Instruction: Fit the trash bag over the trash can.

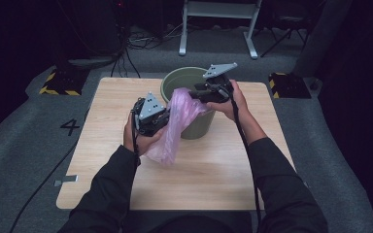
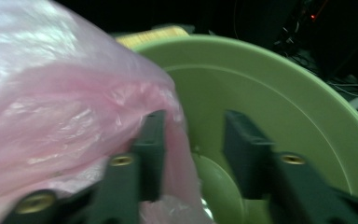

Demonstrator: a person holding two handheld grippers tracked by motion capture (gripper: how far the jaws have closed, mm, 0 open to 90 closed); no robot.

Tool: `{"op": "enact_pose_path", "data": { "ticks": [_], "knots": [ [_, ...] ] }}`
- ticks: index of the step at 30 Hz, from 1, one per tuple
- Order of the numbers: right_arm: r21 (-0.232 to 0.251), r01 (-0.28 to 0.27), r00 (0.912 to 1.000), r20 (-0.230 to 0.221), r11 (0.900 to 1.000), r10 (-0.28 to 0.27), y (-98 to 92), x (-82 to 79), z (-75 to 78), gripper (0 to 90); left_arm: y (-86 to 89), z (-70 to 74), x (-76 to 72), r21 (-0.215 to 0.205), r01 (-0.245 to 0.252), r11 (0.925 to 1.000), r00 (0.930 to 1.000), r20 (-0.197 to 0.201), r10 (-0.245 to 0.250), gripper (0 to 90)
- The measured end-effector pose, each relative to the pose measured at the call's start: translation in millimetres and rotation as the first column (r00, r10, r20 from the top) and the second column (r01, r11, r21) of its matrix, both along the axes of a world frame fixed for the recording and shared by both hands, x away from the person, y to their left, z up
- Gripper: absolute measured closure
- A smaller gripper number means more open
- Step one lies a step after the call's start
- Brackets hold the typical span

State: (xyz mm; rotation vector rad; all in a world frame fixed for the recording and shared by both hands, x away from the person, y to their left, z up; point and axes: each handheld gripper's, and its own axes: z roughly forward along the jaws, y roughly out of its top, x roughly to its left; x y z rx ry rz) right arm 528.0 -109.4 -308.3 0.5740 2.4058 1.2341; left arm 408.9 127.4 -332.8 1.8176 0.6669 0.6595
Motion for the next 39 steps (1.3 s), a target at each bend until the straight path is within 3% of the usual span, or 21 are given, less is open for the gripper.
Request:
{"op": "enact_pose_path", "data": {
  "ticks": [2, 3, 4, 5, 6, 7, 8, 9, 11, 19, 20, 23, 24, 25, 27, 30, 32, 33, 35, 39],
  "knots": [
    [0.031, -0.008, 0.9999, -0.014, 0.999, 0.009, -7.0, -3.8, 3.8, 42.2, 6.0, 0.1, 2.5, 0.001, -0.027, 0.9996, 0.9996, -0.005, 0.027, 89.8],
    [0.031, -0.008, 0.9999, -0.014, 0.999, 0.009, -7.0, -3.8, 3.8, 42.2, 6.0, 0.1, 2.5, 0.001, -0.027, 0.9996, 0.9996, -0.005, 0.027, 89.8],
    [0.058, -0.002, 0.9996, -0.028, 0.998, 0.004, -13.8, -6.4, 5.7, 34.0, 8.7, -0.7, 3.8, -0.005, -0.040, 0.9992, 0.9992, -0.009, 0.040, 89.8],
    [0.058, -0.002, 0.9996, -0.028, 0.998, 0.004, -13.8, -6.4, 5.7, 34.0, 12.3, -1.6, 5.3, -0.022, -0.050, 0.9985, 0.9986, -0.017, 0.049, 89.8],
    [0.094, -0.028, 0.9989, -0.035, 0.995, 0.031, -22.2, -11.3, 8.1, 28.6, 13.4, -2.0, 6.0, -0.027, -0.048, 0.9985, 0.9987, -0.019, 0.047, 89.8],
    [0.094, -0.028, 0.9989, -0.035, 0.995, 0.031, -22.2, -11.3, 8.1, 28.6, 14.8, -2.6, 6.6, -0.031, -0.049, 0.9983, 0.9985, -0.026, 0.048, 89.8],
    [0.105, -0.066, 0.9971, -0.030, 0.992, 0.070, -29.5, -19.2, 9.4, 26.3, 16.2, -3.6, 7.5, -0.031, -0.055, 0.9980, 0.9981, -0.029, 0.054, 89.8],
    [0.105, -0.066, 0.9971, -0.030, 0.992, 0.070, -29.5, -19.2, 9.4, 26.3, 16.5, -4.3, 7.6, -0.034, -0.055, 0.9979, 0.9980, -0.032, 0.054, 89.8],
    [0.088, -0.118, 0.9927, -0.014, 0.989, 0.120, -34.7, -28.6, 8.2, 24.3, 16.6, -5.6, 7.9, -0.026, -0.050, 0.9984, 0.9983, -0.032, 0.049, 89.8],
    [0.043, -0.181, 0.9833, -0.011, 0.982, 0.182, -44.8, -45.0, -5.5, 24.5, 13.6, -9.2, 7.6, -0.024, -0.033, 0.9992, 0.9985, -0.045, 0.032, 89.8],
    [0.032, -0.178, 0.9838, -0.010, 0.983, 0.179, -43.8, -45.0, -7.2, 26.0, 13.9, -9.3, 7.9, -0.027, -0.031, 0.9992, 0.9985, -0.047, 0.029, 89.8],
    [0.015, -0.195, 0.9808, -0.004, 0.981, 0.195, -41.2, -45.3, -10.7, 45.3, 14.2, -9.5, 8.6, -0.027, -0.027, 0.9993, 0.9985, -0.047, 0.026, 89.8],
    [-0.002, -0.213, 0.9770, -0.004, 0.977, 0.213, -39.6, -45.2, -12.0, 58.6, 14.4, -9.6, 8.8, -0.028, -0.024, 0.9993, 0.9985, -0.049, 0.023, 89.8],
    [-0.002, -0.213, 0.9770, -0.004, 0.977, 0.213, -39.6, -45.2, -12.0, 58.6, 14.6, -9.7, 9.0, -0.027, -0.021, 0.9994, 0.9985, -0.050, 0.020, 89.8],
    [-0.024, -0.200, 0.9795, 0.016, 0.979, 0.201, -38.4, -44.9, -12.7, 68.9, 15.0, -9.7, 9.1, -0.026, -0.016, 0.9995, 0.9986, -0.050, 0.015, 89.8],
    [0.008, -0.210, 0.9773, 0.034, 0.978, 0.209, -41.1, -43.4, -10.6, 83.6, 15.1, -9.4, 8.7, -0.030, -0.013, 0.9995, 0.9988, -0.047, 0.011, 89.8],
    [0.008, -0.206, 0.9778, 0.042, 0.979, 0.205, -41.0, -43.1, -10.0, 86.5, 15.1, -8.7, 8.7, -0.027, -0.007, 0.9996, 0.9989, -0.046, 0.006, 89.8],
    [-0.002, -0.183, 0.9806, 0.070, 0.983, 0.183, -40.1, -43.5, -9.1, 88.4, 14.9, -8.5, 8.6, -0.028, -0.006, 0.9996, 0.9989, -0.047, 0.005, 89.8],
    [0.018, -0.193, 0.9776, 0.089, 0.981, 0.190, -40.0, -44.1, -7.4, 89.7, 14.3, -7.5, 8.2, -0.030, 0.000, 0.9996, 0.9991, -0.042, -0.001, 89.8],
    [0.031, -0.156, 0.9811, 0.121, 0.987, 0.151, -38.9, -42.4, -1.4, 90.0, 13.2, -5.6, 8.2, -0.029, 0.006, 0.9996, 0.9991, -0.042, -0.007, 89.7]
  ]
}}
